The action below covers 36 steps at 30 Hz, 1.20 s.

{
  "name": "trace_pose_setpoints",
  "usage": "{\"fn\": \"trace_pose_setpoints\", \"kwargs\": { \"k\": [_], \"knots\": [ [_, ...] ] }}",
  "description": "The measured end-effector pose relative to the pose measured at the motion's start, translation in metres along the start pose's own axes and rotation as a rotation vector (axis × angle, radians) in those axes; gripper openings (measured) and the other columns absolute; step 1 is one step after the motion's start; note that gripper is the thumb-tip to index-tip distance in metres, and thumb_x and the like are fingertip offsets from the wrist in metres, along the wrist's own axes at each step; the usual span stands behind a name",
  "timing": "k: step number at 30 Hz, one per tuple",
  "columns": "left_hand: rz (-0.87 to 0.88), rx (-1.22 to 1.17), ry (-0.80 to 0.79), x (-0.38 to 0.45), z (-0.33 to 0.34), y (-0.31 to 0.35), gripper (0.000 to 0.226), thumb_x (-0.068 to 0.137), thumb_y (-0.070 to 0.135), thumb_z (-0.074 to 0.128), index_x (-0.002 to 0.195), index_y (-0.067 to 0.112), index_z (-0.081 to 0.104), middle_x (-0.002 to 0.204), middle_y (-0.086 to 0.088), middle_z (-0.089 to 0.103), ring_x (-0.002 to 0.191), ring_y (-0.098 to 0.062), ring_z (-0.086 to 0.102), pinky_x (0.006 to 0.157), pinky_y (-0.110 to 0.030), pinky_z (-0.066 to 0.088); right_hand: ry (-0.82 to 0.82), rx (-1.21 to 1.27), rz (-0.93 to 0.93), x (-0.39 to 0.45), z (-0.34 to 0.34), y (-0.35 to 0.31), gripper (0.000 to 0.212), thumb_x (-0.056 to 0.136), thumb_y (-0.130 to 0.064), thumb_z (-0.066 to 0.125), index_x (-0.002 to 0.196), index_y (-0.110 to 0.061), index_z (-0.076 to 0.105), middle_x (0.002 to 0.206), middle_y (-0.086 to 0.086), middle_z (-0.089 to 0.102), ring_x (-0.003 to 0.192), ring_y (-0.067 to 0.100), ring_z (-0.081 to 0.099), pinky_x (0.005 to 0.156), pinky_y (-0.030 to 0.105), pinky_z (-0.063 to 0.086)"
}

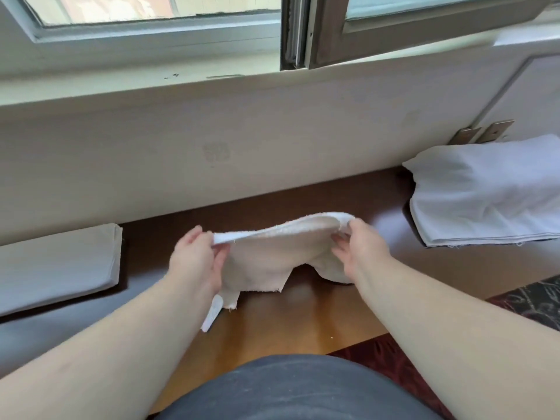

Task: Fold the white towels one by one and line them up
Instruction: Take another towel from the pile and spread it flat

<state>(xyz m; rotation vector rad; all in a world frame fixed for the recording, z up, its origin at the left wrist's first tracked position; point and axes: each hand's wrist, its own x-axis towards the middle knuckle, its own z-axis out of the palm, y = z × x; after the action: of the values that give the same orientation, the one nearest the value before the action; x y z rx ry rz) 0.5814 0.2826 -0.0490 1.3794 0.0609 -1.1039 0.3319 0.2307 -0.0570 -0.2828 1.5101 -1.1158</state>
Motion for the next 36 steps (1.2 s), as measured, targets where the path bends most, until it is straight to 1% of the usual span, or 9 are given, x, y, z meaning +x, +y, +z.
{"fn": "trace_pose_setpoints", "kwargs": {
  "k": [7, 9, 12, 15, 21, 25, 29, 32, 36],
  "knots": [
    [0.962, 0.639, -0.035, -0.035, 0.051, 0.099, 0.03, 0.08, 0.02, 0.05, 0.094, 0.046, 0.052, 0.086, 0.017, 0.054, 0.079, 0.011, 0.054, 0.075, -0.004, 0.041, 0.14, -0.198, -0.692, -0.014, 0.04, -0.07, 0.03, 0.08, -0.053, 0.063, 0.075, -0.026, 0.054, 0.067, -0.01, 0.061, 0.062, 0.001, 0.058, 0.064, 0.017, 0.045],
    [0.919, 0.628, -0.074, -0.043, 0.05, 0.094, 0.033, 0.079, 0.022, 0.048, 0.089, 0.053, 0.052, 0.088, 0.02, 0.055, 0.079, 0.013, 0.054, 0.069, -0.002, 0.038, 0.2, -0.334, -0.791, -0.017, 0.036, -0.065, 0.015, 0.08, -0.034, 0.065, 0.085, -0.029, 0.051, 0.072, -0.016, 0.057, 0.063, -0.008, 0.054, 0.06, 0.01, 0.037],
    [0.681, 0.677, -0.011, -0.032, 0.028, 0.04, 0.035, 0.081, 0.019, 0.046, 0.096, 0.051, 0.053, 0.105, 0.003, 0.061, 0.085, -0.012, 0.062, 0.074, -0.026, 0.051, 0.106, -0.562, -0.733, -0.009, 0.019, -0.026, 0.048, 0.081, -0.013, 0.062, 0.119, -0.036, 0.044, 0.117, -0.004, 0.05, 0.094, 0.009, 0.052, 0.084, 0.021, 0.04],
    [0.349, 0.904, 0.022, -0.018, -0.015, -0.028, 0.037, 0.088, 0.013, 0.046, 0.115, 0.035, 0.055, 0.112, -0.014, 0.061, 0.076, -0.026, 0.063, 0.062, -0.031, 0.05, -0.039, -0.889, -0.469, 0.007, -0.007, 0.025, 0.072, 0.083, -0.001, 0.058, 0.145, -0.032, 0.034, 0.131, 0.003, 0.037, 0.097, 0.017, 0.05, 0.086, 0.025, 0.043],
    [-0.178, 1.778, -0.194, 0.001, -0.056, -0.089, 0.052, 0.093, 0.027, 0.059, 0.137, 0.004, 0.045, 0.134, -0.018, 0.053, 0.121, -0.033, 0.054, 0.099, -0.039, 0.046, -0.218, -1.092, 0.131, 0.033, -0.064, 0.094, 0.061, 0.089, -0.017, 0.068, 0.145, -0.018, 0.044, 0.134, 0.015, 0.05, 0.121, 0.032, 0.054, 0.095, 0.029, 0.047],
    [-0.119, 1.988, -0.361, -0.003, -0.036, -0.106, 0.039, 0.095, 0.028, 0.05, 0.131, 0.013, 0.047, 0.108, -0.008, 0.062, 0.086, -0.023, 0.061, 0.06, -0.025, 0.046, -0.1, -1.083, 0.067, 0.052, -0.079, 0.09, 0.048, 0.09, -0.023, 0.061, 0.137, -0.023, 0.051, 0.132, 0.01, 0.05, 0.097, 0.025, 0.059, 0.082, 0.032, 0.051],
    [0.311, 2.15, -0.648, 0.002, -0.004, -0.127, 0.044, 0.099, 0.028, 0.045, 0.142, 0.031, 0.039, 0.13, 0.002, 0.049, 0.111, -0.016, 0.053, 0.087, -0.028, 0.049, 0.293, -0.615, 0.171, 0.069, -0.092, 0.076, 0.072, 0.084, -0.03, 0.068, 0.146, -0.024, 0.032, 0.133, 0.009, 0.048, 0.102, 0.033, 0.058, 0.09, 0.043, 0.051],
    [0.316, 2.328, -0.791, 0.004, 0.009, -0.14, 0.068, 0.096, 0.032, 0.05, 0.153, 0.037, 0.013, 0.155, -0.001, 0.018, 0.138, -0.024, 0.028, 0.107, -0.038, 0.038, 0.157, -0.244, 0.406, 0.075, -0.095, 0.069, 0.055, 0.088, -0.029, 0.072, 0.134, -0.016, 0.044, 0.11, 0.003, 0.062, 0.088, 0.022, 0.064, 0.073, 0.037, 0.053],
    [0.222, 2.498, -0.807, 0.001, 0.017, -0.152, 0.08, 0.09, 0.043, 0.056, 0.153, 0.038, 0.006, 0.143, -0.003, 0.026, 0.122, -0.025, 0.044, 0.095, -0.037, 0.047, 0.018, -0.387, 0.417, 0.09, -0.108, 0.063, 0.025, 0.094, -0.029, 0.065, 0.116, -0.02, 0.056, 0.108, -0.002, 0.057, 0.097, 0.019, 0.059, 0.094, 0.037, 0.053]
  ]
}}
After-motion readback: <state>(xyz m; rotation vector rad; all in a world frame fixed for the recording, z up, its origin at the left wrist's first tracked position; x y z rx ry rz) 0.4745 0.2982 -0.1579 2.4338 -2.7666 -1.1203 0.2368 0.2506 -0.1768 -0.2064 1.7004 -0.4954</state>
